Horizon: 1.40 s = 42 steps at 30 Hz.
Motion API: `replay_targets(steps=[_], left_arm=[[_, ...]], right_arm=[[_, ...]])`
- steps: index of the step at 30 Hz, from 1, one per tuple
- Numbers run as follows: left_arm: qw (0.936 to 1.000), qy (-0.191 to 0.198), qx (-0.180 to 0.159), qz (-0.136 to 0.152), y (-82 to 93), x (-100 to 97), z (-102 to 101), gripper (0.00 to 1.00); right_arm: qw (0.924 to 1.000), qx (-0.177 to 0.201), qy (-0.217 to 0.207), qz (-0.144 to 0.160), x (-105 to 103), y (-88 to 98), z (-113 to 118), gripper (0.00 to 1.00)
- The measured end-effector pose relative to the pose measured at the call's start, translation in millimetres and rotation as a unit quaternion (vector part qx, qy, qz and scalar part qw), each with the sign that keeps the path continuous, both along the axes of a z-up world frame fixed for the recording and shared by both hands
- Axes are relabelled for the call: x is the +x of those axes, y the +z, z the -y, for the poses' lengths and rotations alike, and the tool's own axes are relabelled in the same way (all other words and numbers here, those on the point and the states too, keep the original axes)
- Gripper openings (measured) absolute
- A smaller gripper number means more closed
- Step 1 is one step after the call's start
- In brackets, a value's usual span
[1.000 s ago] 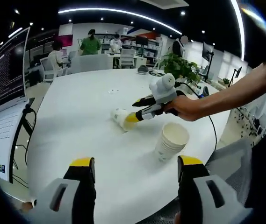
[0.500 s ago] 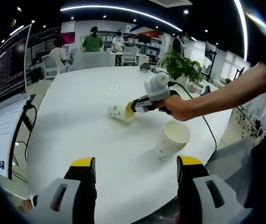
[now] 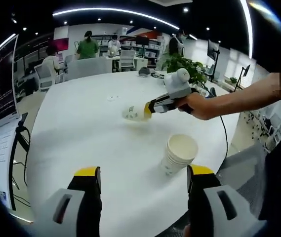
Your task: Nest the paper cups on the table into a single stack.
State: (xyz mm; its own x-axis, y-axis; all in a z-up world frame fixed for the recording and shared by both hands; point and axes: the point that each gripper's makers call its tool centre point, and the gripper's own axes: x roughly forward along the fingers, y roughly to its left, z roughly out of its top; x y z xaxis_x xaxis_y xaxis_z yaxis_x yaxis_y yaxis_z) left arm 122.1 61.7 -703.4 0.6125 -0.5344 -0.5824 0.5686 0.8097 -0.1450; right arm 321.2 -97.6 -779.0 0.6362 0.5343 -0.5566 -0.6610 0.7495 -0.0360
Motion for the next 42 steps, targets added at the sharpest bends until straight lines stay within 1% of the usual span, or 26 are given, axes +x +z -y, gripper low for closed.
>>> replay_targets(steps=[2, 4, 5, 7, 10, 11, 12, 13, 14, 15, 17, 18, 20, 22, 24, 28, 29, 31, 34, 36, 42], left_arm=[[1.0, -0.001, -0.004, 0.004, 2.2, 1.8, 1, 0.69], [1.0, -0.001, -0.007, 0.007, 4.3, 3.5, 1, 0.69], [0.9999, -0.001, -0.009, 0.009, 5.9, 5.3, 2, 0.69], [0.9999, -0.002, -0.01, 0.012, 7.7, 7.3, 2, 0.69], [0.9997, -0.003, -0.013, 0.018, 13.1, 7.7, 3, 0.69], [0.9997, -0.003, -0.014, 0.019, 14.8, 6.9, 3, 0.69], [0.9997, -0.003, -0.015, 0.02, 15.7, 6.7, 3, 0.69], [0.9997, -0.004, -0.015, 0.021, 16.9, 6.7, 4, 0.69], [0.9996, -0.005, -0.015, 0.022, 18.4, 6.2, 4, 0.69], [0.9996, -0.007, -0.014, 0.024, 21.7, 4.9, 5, 0.69], [0.9995, -0.01, -0.013, 0.026, 23.9, 4.4, 6, 0.69], [0.9995, -0.011, -0.012, 0.027, 24.2, 4.2, 6, 0.69], [0.9995, -0.014, -0.006, 0.028, 24.8, 3.5, 5, 0.69], [0.9995, -0.012, -0.007, 0.029, 27.9, 1.7, 5, 0.69], [0.9995, -0.011, -0.009, 0.03, 30.1, 1.6, 5, 0.68], [0.9992, -0.01, -0.011, 0.037, 37.1, 4.3, 4, 0.68], [0.9991, -0.009, -0.011, 0.039, 39.6, 4.9, 4, 0.68], [0.999, -0.009, -0.012, 0.042, 42.9, 5.3, 4, 0.69], [0.9989, -0.008, -0.013, 0.045, 43.1, 7.9, 2, 0.69], [0.9988, -0.007, -0.014, 0.047, 42.8, 9.8, -1, 0.69], [0.9987, -0.007, -0.012, 0.05, 41.4, 11.1, -7, 0.69]], right_arm=[[0.9999, 0.005, -0.011, 0.002, 0, 9.0, 10, 0.0], [0.9998, 0.011, -0.019, 0.001, -4, 16.9, 15, 0.0], [0.9997, 0.013, -0.023, 0.003, -9, 25.3, 17, 0.0], [0.9996, 0.015, -0.024, 0.002, -17, 34.1, 21, 0.0], [0.9997, 0.01, -0.022, 0.003, -24, 41.9, 27, 0.0], [0.9996, 0.015, -0.022, -0.002, -32, 46.4, 26, 0.0], [0.9997, 0.012, -0.02, -0.001, -36, 48.7, 26, 0.0], [0.9998, 0.005, -0.019, 0.001, -37, 49.2, 31, 0.0], [0.9998, 0.005, -0.018, -0.001, -40, 50.1, 32, 0.0], [0.9999, 0.005, -0.016, -0.004, -38, 46.1, 32, 0.0], [0.9999, 0.003, -0.016, -0.001, -39, 45.0, 34, 0.0], [0.9998, 0.007, -0.019, -0.008, -48, 48.9, 36, 0.0], [0.9998, 0.006, -0.018, -0.009, -48, 48.3, 33, 0.0], [0.9996, 0.007, -0.02, -0.017, -55, 50.1, 33, 0.0], [0.9997, 0.006, -0.019, -0.018, -54, 51.1, 32, 0.0], [0.9997, 0.006, -0.017, -0.018, -64, 60.7, 28, 0.0], [0.9997, 0.006, -0.016, -0.02, -70, 66.1, 27, 0.0], [0.9997, 0.004, -0.013, -0.021, -76, 69.5, 26, 0.0], [0.9997, -0.001, -0.007, -0.023, -80, 69.0, 27, 0.0], [0.9997, -0.008, -0.003, -0.021, -85, 72.0, 27, 0.0], [0.9996, -0.008, -0.002, -0.025, -98, 81.7, 27, 0.0]])
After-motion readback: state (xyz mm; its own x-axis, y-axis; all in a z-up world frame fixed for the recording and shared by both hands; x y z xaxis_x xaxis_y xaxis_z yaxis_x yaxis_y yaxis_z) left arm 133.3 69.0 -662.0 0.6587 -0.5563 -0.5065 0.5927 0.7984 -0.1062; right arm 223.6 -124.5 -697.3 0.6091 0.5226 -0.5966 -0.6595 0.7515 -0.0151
